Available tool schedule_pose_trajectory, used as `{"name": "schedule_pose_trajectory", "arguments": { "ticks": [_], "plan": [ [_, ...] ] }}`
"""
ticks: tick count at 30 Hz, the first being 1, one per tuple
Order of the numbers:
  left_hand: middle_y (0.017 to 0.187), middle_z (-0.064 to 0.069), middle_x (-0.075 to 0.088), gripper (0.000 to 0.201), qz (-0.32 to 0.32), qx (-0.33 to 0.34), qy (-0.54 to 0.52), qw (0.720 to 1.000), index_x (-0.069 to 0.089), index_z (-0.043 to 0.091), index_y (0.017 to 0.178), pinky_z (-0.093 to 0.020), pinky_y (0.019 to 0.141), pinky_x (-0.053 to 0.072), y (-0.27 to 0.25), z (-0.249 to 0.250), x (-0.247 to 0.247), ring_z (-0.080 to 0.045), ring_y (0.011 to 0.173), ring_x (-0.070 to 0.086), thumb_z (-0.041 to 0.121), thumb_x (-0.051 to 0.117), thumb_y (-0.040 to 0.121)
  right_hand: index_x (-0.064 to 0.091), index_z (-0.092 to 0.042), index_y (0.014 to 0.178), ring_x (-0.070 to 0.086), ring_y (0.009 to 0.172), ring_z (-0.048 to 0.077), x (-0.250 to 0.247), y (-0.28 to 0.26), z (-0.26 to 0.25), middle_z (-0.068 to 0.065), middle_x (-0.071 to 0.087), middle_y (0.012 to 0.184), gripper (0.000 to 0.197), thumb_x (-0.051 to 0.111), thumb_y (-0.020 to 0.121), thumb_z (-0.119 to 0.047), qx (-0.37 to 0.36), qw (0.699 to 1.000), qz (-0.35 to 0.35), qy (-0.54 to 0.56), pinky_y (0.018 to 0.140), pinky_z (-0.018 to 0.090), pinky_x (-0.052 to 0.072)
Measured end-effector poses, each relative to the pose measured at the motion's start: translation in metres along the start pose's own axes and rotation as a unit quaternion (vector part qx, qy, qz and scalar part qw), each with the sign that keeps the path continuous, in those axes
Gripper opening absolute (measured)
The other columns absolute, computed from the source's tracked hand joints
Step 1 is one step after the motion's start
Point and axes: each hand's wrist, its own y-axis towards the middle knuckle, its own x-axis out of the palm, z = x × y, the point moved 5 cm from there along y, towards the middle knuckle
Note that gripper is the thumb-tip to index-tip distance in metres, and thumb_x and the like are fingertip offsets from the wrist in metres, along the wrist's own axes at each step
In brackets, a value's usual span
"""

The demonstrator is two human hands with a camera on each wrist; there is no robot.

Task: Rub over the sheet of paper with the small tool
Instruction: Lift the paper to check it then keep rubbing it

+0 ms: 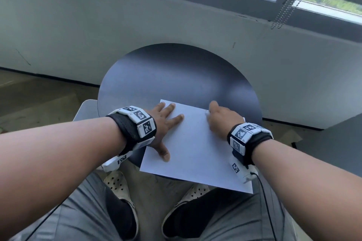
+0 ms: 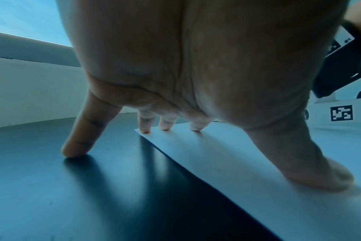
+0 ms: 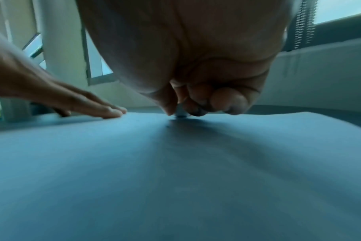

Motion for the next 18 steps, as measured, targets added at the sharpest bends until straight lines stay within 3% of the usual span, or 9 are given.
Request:
{"name": "schedule_pose_trajectory", "arguments": {
  "ticks": [1, 3, 5, 6, 9, 12, 14, 18],
  "plan": [
    [0.161, -0.001, -0.023, 0.135, -0.001, 0.001, 0.002, 1.0, -0.017, 0.039, 0.151, -0.06, 0.111, 0.026, -0.001, 0.001, -0.001, -0.03, 0.149, -0.015, 0.08, 0.071, 0.057, 0.029, -0.015, 0.094, 0.053, 0.079, 0.033, 0.0, -0.004, -0.005, 0.012, 0.058, 0.096, 0.005, 0.034, 0.095, -0.017, -0.014, 1.0, 0.002, 0.0, 0.056, 0.034, 0.03],
    [0.161, -0.003, -0.022, 0.133, 0.0, 0.004, 0.006, 1.0, -0.016, 0.042, 0.151, -0.059, 0.112, 0.025, -0.002, 0.002, -0.002, -0.032, 0.149, -0.015, 0.08, 0.071, 0.057, 0.032, -0.018, 0.099, 0.056, 0.087, 0.034, 0.011, -0.026, -0.032, 0.013, 0.058, 0.103, 0.004, 0.035, 0.096, -0.019, -0.112, 0.994, -0.009, 0.008, 0.065, 0.036, 0.034],
    [0.161, -0.004, -0.023, 0.134, -0.005, 0.002, 0.003, 1.0, -0.017, 0.043, 0.15, -0.059, 0.113, 0.022, -0.002, -0.001, -0.001, -0.033, 0.149, -0.016, 0.08, 0.071, 0.057, 0.035, -0.023, 0.104, 0.057, 0.091, 0.032, 0.024, -0.055, -0.055, 0.008, 0.055, 0.103, 0.007, 0.034, 0.101, -0.029, -0.227, 0.973, -0.03, -0.012, 0.067, 0.037, 0.035],
    [0.161, -0.004, -0.024, 0.134, -0.009, 0.001, 0.0, 1.0, -0.018, 0.044, 0.15, -0.06, 0.113, 0.021, -0.002, -0.003, -0.002, -0.033, 0.149, -0.016, 0.08, 0.071, 0.057, 0.034, -0.026, 0.102, 0.057, 0.091, 0.031, 0.026, -0.059, -0.055, 0.005, 0.053, 0.101, 0.009, 0.032, 0.102, -0.034, -0.244, 0.969, -0.03, -0.023, 0.067, 0.038, 0.038],
    [0.161, -0.004, -0.025, 0.132, -0.013, 0.001, 0.0, 1.0, -0.018, 0.046, 0.149, -0.062, 0.112, 0.021, -0.004, -0.002, -0.003, -0.032, 0.149, -0.016, 0.08, 0.07, 0.058, 0.028, -0.028, 0.094, 0.058, 0.09, 0.029, 0.021, -0.034, -0.017, 0.004, 0.049, 0.095, 0.013, 0.023, 0.1, -0.039, -0.153, 0.988, -0.024, -0.027, 0.071, 0.041, 0.044],
    [0.16, -0.003, -0.026, 0.129, -0.019, 0.0, -0.003, 1.0, -0.018, 0.047, 0.148, -0.063, 0.111, 0.024, -0.006, 0.003, -0.004, -0.032, 0.148, -0.018, 0.079, 0.071, 0.06, 0.023, -0.023, 0.091, 0.059, 0.09, 0.033, 0.011, -0.013, 0.011, 0.007, 0.054, 0.095, 0.011, 0.028, 0.099, -0.029, -0.064, 0.998, 0.002, -0.02, 0.072, 0.041, 0.045],
    [0.16, -0.003, -0.027, 0.13, -0.021, 0.0, -0.001, 1.0, -0.018, 0.048, 0.148, -0.063, 0.111, 0.024, -0.004, 0.003, -0.005, -0.032, 0.148, -0.019, 0.078, 0.072, 0.059, 0.028, -0.022, 0.096, 0.058, 0.09, 0.034, 0.014, -0.029, -0.009, 0.011, 0.057, 0.103, 0.006, 0.033, 0.1, -0.024, -0.101, 0.995, -0.002, -0.013, 0.074, 0.041, 0.046],
    [0.159, -0.004, -0.028, 0.132, -0.023, -0.002, 0.009, 1.0, -0.022, 0.049, 0.146, -0.062, 0.112, 0.021, -0.001, -0.002, -0.001, -0.033, 0.148, -0.019, 0.08, 0.07, 0.058, 0.032, -0.023, 0.102, 0.054, 0.081, 0.035, 0.04, -0.096, -0.07, 0.006, 0.051, 0.094, 0.007, 0.038, 0.099, -0.026, -0.301, 0.952, -0.044, -0.019, 0.065, 0.046, 0.047]
  ]
}}
